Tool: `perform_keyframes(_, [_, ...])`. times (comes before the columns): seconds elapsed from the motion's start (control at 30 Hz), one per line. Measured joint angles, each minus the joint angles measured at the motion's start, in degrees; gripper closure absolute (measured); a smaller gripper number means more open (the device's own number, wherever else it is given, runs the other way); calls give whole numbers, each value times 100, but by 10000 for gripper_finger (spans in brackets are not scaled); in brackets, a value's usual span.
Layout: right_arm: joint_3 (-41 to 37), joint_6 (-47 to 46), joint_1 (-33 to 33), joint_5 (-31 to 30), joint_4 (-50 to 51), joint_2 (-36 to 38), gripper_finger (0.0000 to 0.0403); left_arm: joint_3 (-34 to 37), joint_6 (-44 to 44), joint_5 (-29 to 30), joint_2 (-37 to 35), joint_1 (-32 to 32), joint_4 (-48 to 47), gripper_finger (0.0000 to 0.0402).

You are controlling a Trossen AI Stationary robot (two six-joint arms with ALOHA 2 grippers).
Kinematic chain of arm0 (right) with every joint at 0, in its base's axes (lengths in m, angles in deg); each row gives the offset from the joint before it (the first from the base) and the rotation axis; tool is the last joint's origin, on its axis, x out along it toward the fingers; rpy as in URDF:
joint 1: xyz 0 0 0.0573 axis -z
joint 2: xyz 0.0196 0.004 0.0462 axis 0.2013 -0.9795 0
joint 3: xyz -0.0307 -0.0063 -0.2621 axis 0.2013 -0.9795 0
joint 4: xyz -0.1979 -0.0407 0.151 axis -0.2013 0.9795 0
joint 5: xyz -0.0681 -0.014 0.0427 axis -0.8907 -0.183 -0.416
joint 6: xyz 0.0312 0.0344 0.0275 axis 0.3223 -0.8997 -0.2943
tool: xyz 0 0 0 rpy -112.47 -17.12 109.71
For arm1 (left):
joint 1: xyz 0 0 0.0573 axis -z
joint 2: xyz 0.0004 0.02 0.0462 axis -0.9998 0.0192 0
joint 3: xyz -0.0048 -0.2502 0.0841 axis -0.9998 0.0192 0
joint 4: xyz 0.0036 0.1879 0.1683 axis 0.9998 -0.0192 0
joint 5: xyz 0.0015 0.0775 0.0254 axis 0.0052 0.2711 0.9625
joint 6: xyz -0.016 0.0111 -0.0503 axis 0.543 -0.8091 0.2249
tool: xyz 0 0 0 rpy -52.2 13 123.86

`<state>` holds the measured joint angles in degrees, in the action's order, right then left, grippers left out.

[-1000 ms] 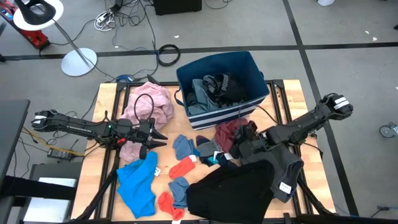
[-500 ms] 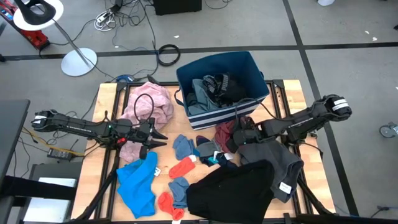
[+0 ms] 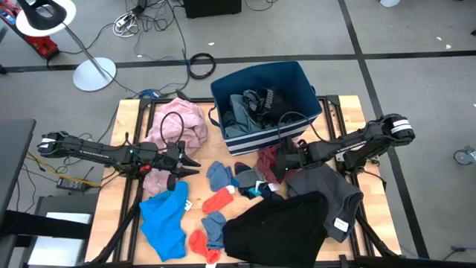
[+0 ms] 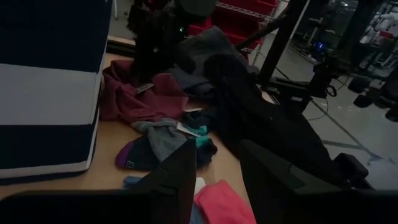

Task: Sort clothes
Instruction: Put the maroon underwear in the blue laundry bin organizer

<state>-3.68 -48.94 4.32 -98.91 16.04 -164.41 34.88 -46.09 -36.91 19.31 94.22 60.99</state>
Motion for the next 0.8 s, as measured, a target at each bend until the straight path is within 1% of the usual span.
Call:
perform_keyframes(0.27, [-2, -198, -44, 57, 192, 379, 275, -2, 0, 0, 0, 0, -35, 273])
perform_keyframes(0.43, [3, -325, -44, 162, 519, 720, 275, -2, 2, -2, 0, 0, -37, 273])
perform_keyframes(0.6, [226, -384, -44, 173, 990, 1057, 275, -2, 1, -4, -1, 0, -36, 273])
perform_keyframes(0.8, [298, -368, -15, 177, 1261, 1103, 275, -2, 0, -5, 0, 0, -37, 273])
